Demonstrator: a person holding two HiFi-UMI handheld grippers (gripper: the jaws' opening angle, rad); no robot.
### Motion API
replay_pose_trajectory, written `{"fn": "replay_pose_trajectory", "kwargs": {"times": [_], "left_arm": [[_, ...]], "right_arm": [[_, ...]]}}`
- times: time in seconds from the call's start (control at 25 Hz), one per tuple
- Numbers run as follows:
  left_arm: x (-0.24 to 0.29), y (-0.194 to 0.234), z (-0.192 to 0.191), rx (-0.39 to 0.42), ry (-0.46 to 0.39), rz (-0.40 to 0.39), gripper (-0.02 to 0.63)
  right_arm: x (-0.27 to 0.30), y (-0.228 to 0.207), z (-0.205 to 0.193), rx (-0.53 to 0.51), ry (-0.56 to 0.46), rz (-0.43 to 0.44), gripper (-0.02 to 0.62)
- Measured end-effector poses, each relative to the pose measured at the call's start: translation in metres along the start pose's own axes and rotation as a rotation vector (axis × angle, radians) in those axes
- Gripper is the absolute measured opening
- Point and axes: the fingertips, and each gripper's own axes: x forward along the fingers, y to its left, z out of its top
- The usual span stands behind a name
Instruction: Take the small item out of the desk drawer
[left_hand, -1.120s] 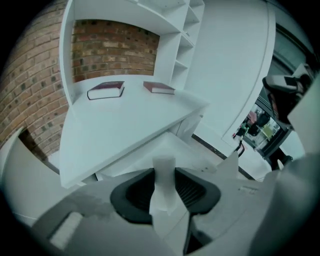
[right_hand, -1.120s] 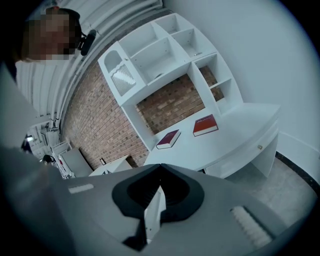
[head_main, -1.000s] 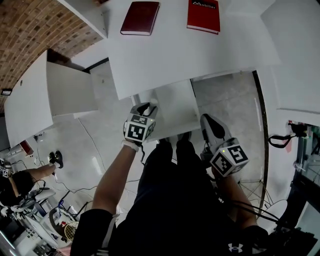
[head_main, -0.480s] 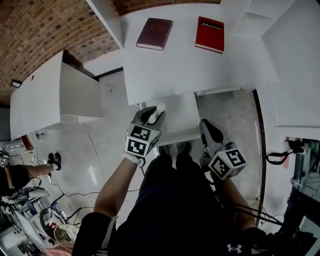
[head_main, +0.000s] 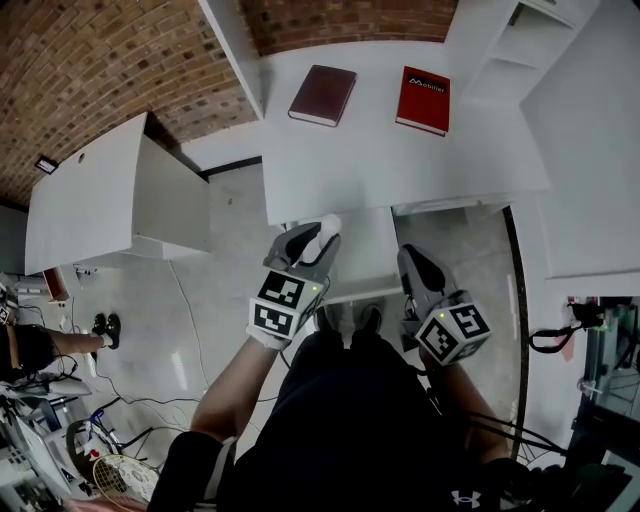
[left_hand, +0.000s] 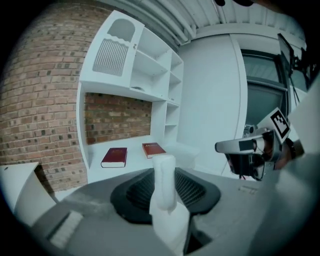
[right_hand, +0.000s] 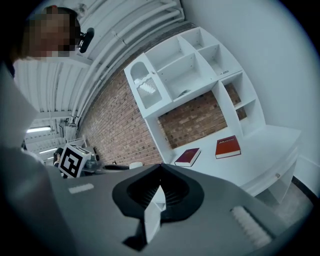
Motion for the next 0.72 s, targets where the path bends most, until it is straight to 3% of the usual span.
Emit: {"fn": "replay_pose_trajectory", "kwargs": {"times": [0.24,0.72], "left_arm": [[-0.025,-0.014,0.041,0.064,-0.103,0.008,0.138],[-0.062,-0.027,0.089,0.092,-0.241,0.041,0.138]], "right_arm": [[-0.004,0.013,0.018,-0.033,-0.042,0.019,0.003],[-0.009,0.037,0.058,-0.108,-0.125,0.059,0.003]]}}
